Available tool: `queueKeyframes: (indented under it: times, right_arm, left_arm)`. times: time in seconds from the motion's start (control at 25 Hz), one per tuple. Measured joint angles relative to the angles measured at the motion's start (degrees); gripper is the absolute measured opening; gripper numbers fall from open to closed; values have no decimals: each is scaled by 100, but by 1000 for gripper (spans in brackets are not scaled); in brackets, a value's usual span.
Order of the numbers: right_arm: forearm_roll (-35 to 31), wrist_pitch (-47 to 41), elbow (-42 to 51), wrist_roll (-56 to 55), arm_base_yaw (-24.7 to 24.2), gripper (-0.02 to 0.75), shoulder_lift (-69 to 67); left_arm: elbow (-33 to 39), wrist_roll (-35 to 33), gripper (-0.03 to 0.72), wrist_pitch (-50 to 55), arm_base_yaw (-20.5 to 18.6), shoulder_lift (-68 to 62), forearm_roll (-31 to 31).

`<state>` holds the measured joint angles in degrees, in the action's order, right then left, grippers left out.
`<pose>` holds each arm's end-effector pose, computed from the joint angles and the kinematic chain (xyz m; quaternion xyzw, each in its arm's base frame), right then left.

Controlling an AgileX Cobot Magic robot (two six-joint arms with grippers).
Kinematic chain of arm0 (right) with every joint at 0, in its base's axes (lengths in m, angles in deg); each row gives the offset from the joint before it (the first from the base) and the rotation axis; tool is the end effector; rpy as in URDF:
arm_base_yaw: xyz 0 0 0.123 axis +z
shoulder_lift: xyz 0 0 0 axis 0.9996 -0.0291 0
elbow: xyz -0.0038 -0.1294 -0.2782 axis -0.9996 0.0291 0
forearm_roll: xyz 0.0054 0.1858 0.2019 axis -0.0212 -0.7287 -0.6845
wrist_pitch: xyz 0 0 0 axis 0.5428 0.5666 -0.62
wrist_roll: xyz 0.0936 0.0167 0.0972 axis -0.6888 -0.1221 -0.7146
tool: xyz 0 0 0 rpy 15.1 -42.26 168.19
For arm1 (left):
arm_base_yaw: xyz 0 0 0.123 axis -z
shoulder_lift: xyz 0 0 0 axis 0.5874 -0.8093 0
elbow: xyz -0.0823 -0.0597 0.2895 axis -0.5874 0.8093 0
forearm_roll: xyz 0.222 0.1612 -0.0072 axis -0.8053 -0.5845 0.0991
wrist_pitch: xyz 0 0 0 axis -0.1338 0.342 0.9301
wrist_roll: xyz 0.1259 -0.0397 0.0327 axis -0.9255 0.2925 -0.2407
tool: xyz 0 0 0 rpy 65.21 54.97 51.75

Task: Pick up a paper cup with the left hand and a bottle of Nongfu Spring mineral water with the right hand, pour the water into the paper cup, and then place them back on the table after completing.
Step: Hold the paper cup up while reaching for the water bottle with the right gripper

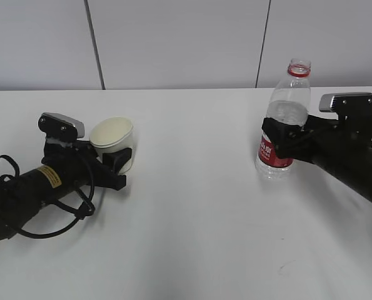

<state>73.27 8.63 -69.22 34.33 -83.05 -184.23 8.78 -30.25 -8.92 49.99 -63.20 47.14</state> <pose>0.3797 0.0664 0.1132 -0.0759 0.7627 0.1451 0.6257 0.3911 -0.1454 0.0505 0.1932 0.7583 -0.2154 0.5842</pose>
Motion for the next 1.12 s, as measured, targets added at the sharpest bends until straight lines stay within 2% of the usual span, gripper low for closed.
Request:
queueKeyframes:
  times: [0.68, 0.96, 1.12]
  right_arm:
    - [11, 167, -402, 0, 0, 647, -402]
    - [11, 211, -402, 0, 0, 575, -415]
    - [60, 213, -402, 0, 0, 573, -415]
  left_arm:
    - [0, 0, 365, 0, 0, 0, -172]
    - [0, 0, 364, 0, 0, 0, -192]
    - [0, 0, 365, 0, 0, 0, -197]
